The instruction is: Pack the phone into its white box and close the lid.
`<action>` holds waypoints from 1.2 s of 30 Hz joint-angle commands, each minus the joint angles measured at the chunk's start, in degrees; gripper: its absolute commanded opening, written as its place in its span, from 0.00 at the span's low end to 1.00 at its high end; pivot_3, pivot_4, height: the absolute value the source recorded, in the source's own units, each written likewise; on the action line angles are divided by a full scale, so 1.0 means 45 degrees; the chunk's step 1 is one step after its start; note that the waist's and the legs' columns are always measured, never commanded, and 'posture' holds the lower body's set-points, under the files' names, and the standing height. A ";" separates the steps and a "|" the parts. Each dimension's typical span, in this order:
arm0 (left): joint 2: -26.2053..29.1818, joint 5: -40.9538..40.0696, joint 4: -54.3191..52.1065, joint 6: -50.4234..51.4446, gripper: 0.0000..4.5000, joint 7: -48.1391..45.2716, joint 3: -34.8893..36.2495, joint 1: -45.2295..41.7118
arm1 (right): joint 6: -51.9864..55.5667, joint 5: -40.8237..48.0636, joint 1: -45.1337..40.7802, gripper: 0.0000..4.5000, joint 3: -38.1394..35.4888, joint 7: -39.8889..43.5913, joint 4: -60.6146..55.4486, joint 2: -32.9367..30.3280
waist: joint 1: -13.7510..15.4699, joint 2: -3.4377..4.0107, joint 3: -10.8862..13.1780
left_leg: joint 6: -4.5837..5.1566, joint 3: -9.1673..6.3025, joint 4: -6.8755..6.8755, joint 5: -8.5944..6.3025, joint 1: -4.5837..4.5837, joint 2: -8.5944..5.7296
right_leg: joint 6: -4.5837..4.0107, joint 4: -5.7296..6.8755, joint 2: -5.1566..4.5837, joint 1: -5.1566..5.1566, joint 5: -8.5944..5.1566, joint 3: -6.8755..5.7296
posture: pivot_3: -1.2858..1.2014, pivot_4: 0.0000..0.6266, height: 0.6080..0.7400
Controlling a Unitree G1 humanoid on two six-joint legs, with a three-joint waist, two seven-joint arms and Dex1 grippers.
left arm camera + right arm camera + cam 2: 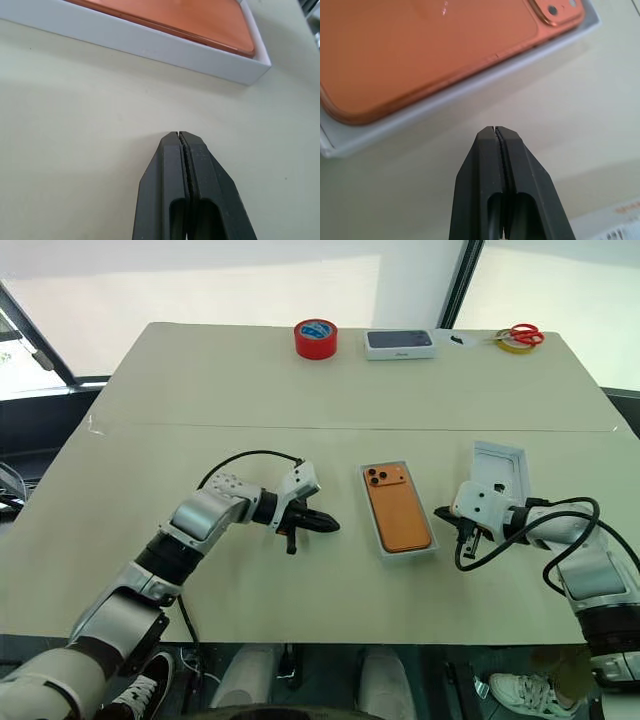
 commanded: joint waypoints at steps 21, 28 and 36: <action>-0.2846 0.0861 0.3516 -0.2049 0.01 0.1619 0.0775 -0.1562 | 0.0656 0.0240 0.0730 0.00 -0.0424 0.0076 -0.1119 -0.0284 | -0.0042 0.0005 0.0000 | 0.0067 0.0011 0.0073 -0.0044 -0.0009 -0.0007 | 0.0010 0.0002 -0.0011 0.0030 0.0006 0.0001 | 0.52 0.24 1.00; -0.2280 0.0488 0.2813 -0.2027 0.01 0.1589 0.1446 -0.1431 | 0.0209 0.0297 -0.0144 0.00 -0.0853 -0.0303 -0.0555 -0.0412 | -0.0060 0.0017 0.0008 | 0.0067 0.0016 0.0080 -0.0043 -0.0009 -0.0005 | 0.0012 0.0003 -0.0009 0.0026 0.0007 0.0002 | 0.52 0.24 1.00; -0.0630 -0.1473 0.0246 -0.2650 0.67 -0.0015 0.3560 -0.0843 | 0.4959 0.2354 -0.2211 0.68 -0.2386 -0.1550 -0.1021 -0.0245 | -0.0073 0.0045 0.0022 | 0.0077 0.0019 0.0056 -0.0025 -0.0026 0.0007 | 0.0051 0.0014 -0.0004 0.0040 0.0028 -0.0001 | 0.52 0.24 1.00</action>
